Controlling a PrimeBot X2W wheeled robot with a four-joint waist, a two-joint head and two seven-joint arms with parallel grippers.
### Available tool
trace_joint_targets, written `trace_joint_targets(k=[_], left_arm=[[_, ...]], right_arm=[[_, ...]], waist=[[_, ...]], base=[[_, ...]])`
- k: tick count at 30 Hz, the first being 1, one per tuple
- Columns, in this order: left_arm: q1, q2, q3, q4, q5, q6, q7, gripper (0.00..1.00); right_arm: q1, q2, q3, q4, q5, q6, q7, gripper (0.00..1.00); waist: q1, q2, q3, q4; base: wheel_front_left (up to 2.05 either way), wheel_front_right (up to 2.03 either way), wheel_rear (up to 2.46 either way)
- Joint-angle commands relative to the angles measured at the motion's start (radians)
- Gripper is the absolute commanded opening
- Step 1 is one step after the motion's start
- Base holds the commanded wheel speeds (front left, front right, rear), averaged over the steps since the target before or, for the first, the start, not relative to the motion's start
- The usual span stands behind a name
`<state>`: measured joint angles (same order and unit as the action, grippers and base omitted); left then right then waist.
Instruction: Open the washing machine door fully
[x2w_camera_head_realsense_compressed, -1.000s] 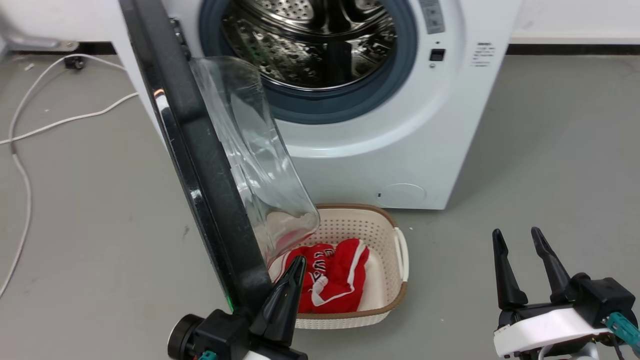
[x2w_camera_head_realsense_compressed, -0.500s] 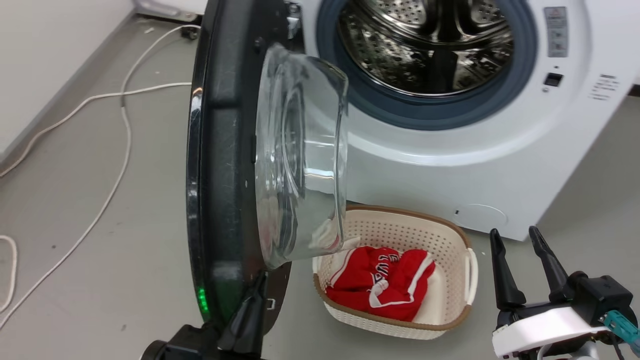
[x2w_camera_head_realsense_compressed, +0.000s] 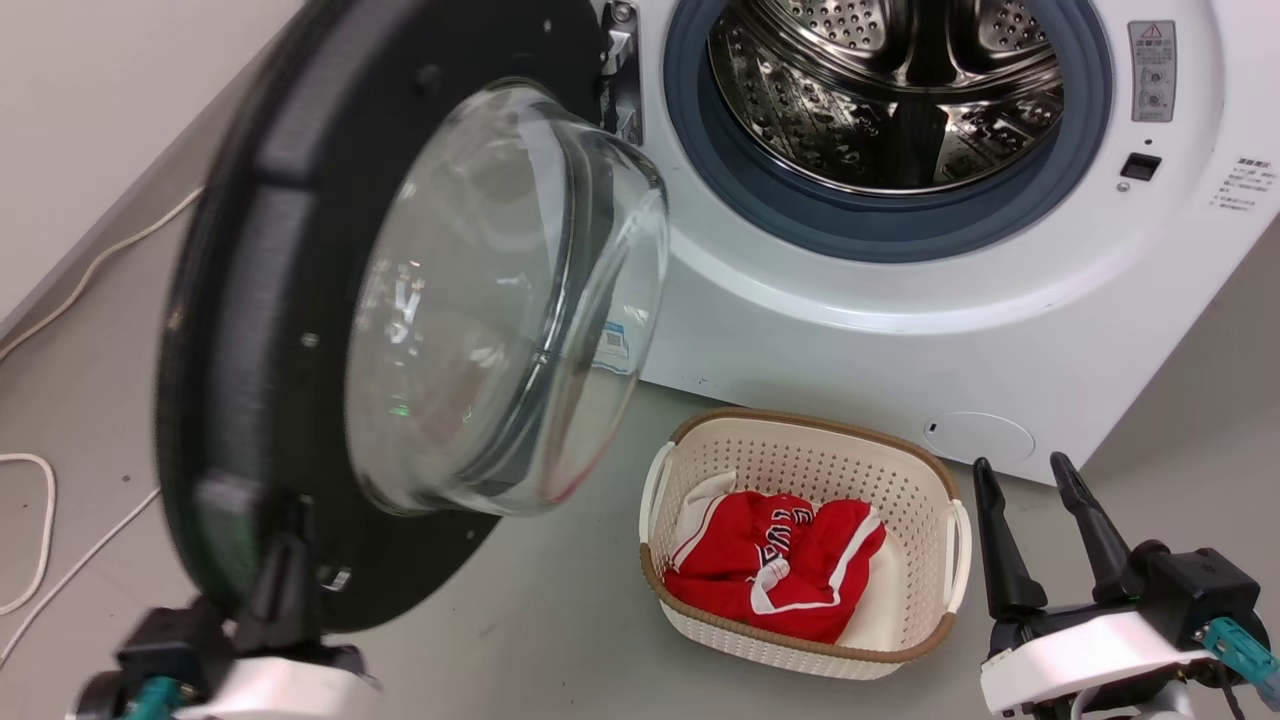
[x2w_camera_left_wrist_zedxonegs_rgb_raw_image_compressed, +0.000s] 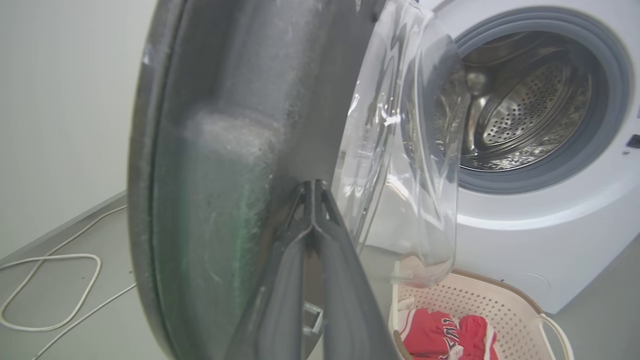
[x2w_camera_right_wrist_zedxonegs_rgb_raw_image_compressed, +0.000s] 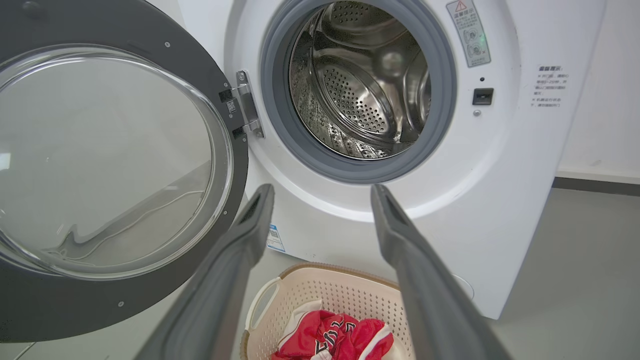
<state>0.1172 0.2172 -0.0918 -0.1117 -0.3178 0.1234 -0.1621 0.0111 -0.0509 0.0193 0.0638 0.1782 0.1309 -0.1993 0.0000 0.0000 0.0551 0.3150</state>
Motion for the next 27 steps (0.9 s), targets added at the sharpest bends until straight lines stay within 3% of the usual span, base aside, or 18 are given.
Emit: trace_joint_targets(k=[1,19,27], left_arm=[[-0.026,0.017,0.03,0.014,-0.011,0.009,-0.01,0.0],[-0.207,0.163,0.276,0.326,-0.098,0.002,-0.093,0.0],[-0.301,0.198,0.347,0.464,-0.1,-0.046,-0.104,0.0]], right_arm=[[-0.003,0.002,-0.002,-0.006,0.0,0.0,0.0,1.0],[-0.045,0.002,-0.015,-0.014,-0.006,0.0,0.007,1.0],[-0.056,0.002,-0.02,-0.009,-0.008,0.0,0.002,1.0]], waist=[[0.0,0.0,0.008,-0.007],[0.0,0.0,0.074,-0.077],[0.0,0.0,0.088,-0.077]], base=[[0.0,0.0,0.0],[0.0,0.0,0.0],[0.0,0.0,0.0]])
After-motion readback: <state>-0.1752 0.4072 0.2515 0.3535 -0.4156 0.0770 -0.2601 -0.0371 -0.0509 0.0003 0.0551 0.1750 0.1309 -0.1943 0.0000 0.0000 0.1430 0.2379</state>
